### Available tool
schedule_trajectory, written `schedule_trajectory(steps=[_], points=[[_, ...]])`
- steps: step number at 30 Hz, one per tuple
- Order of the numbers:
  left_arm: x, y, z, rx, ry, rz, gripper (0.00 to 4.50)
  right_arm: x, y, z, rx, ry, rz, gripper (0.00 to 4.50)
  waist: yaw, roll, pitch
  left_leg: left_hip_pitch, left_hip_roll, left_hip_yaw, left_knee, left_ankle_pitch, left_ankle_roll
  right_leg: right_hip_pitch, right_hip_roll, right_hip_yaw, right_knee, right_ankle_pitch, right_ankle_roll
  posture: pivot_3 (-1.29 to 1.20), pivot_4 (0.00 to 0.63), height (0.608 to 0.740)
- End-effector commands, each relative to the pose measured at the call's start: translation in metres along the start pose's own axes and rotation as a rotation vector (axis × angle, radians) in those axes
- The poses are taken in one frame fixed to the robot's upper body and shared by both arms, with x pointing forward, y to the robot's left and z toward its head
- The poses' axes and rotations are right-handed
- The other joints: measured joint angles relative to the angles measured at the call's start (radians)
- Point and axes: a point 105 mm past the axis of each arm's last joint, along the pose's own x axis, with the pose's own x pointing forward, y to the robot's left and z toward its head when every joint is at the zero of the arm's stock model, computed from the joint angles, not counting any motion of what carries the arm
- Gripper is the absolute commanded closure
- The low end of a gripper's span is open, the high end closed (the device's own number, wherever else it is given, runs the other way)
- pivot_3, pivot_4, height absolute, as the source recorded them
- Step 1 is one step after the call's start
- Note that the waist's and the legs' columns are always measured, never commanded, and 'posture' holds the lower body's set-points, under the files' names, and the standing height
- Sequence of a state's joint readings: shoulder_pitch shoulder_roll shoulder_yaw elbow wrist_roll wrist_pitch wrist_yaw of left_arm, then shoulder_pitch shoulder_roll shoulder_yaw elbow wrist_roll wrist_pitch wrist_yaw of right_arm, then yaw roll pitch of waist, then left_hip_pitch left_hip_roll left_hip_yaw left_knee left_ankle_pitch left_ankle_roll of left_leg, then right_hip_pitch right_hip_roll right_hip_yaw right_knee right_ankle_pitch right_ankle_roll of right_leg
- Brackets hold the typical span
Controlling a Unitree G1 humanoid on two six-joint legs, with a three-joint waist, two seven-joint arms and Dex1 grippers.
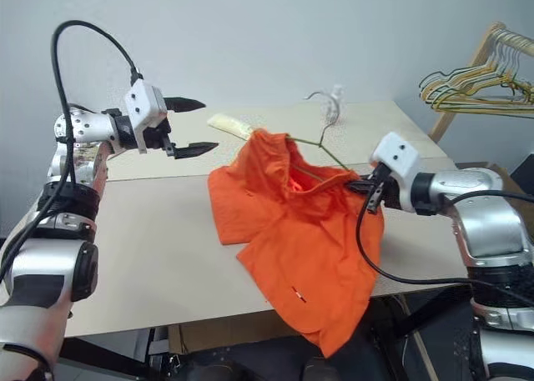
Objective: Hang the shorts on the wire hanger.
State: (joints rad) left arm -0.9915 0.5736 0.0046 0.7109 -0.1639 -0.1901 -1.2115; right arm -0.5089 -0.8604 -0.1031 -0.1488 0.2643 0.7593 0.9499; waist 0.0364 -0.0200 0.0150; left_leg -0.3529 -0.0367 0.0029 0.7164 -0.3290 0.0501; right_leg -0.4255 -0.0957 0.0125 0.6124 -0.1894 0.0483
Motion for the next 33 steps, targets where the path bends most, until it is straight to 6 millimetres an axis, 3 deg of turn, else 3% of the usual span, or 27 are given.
schedule_trajectory(steps=[1, 8, 12, 16, 23, 33], points=[[-0.003, -0.014, 0.020, -0.056, -0.141, -0.019, 0.08, -0.031, -0.027, 0.011, 0.081, -0.011, -0.208, 4.50, -0.002, 0.000, 0.000, 0.000, 0.001, 0.000, 0.000, 0.000, 0.000, 0.000, 0.000, 0.000, 0.000, 0.000, 0.000, 0.00, 0.000, 0.740], [-0.004, -0.061, 0.040, -0.167, -0.259, -0.118, 0.08, -0.065, -0.043, -0.007, 0.259, 0.123, -0.472, 4.50, -0.013, 0.000, 0.000, -0.001, 0.001, 0.000, 0.000, 0.000, 0.000, -0.002, -0.002, 0.001, 0.000, 0.000, 0.000, -0.03, 0.000, 0.740], [0.000, -0.074, 0.049, -0.222, -0.301, -0.106, 0.08, -0.089, -0.058, -0.021, 0.398, 0.178, -0.638, 4.50, -0.020, 0.001, -0.001, -0.001, 0.000, 0.000, 0.000, -0.001, 0.002, -0.001, -0.004, 0.001, -0.002, 0.000, 0.000, -0.05, 0.000, 0.740], [0.005, -0.084, 0.057, -0.268, -0.345, -0.105, 0.08, -0.115, -0.080, -0.041, 0.550, 0.217, -0.841, 4.50, -0.027, 0.002, -0.001, 0.000, -0.001, 0.001, 0.000, -0.002, 0.004, -0.001, -0.005, 0.002, -0.003, 0.000, 0.000, -0.05, 0.000, 0.740], [0.005, -0.092, 0.067, -0.296, -0.403, -0.122, 0.08, -0.150, -0.106, -0.062, 0.656, 0.261, -1.142, 4.50, -0.039, 0.008, -0.005, 0.001, -0.002, 0.002, -0.001, 0.000, 0.000, 0.000, -0.005, 0.003, -0.003, 0.000, 0.000, -0.05, 0.000, 0.740], [0.008, -0.099, 0.085, -0.386, -0.527, -0.111, 0.08, -0.180, -0.142, -0.075, 0.835, 0.137, -1.454, 4.50, -0.055, 0.017, -0.010, 0.003, -0.002, 0.004, -0.001, -0.003, 0.004, 0.002, -0.004, 0.005, -0.003, 0.000, 0.000, -0.05, 0.000, 0.740]])
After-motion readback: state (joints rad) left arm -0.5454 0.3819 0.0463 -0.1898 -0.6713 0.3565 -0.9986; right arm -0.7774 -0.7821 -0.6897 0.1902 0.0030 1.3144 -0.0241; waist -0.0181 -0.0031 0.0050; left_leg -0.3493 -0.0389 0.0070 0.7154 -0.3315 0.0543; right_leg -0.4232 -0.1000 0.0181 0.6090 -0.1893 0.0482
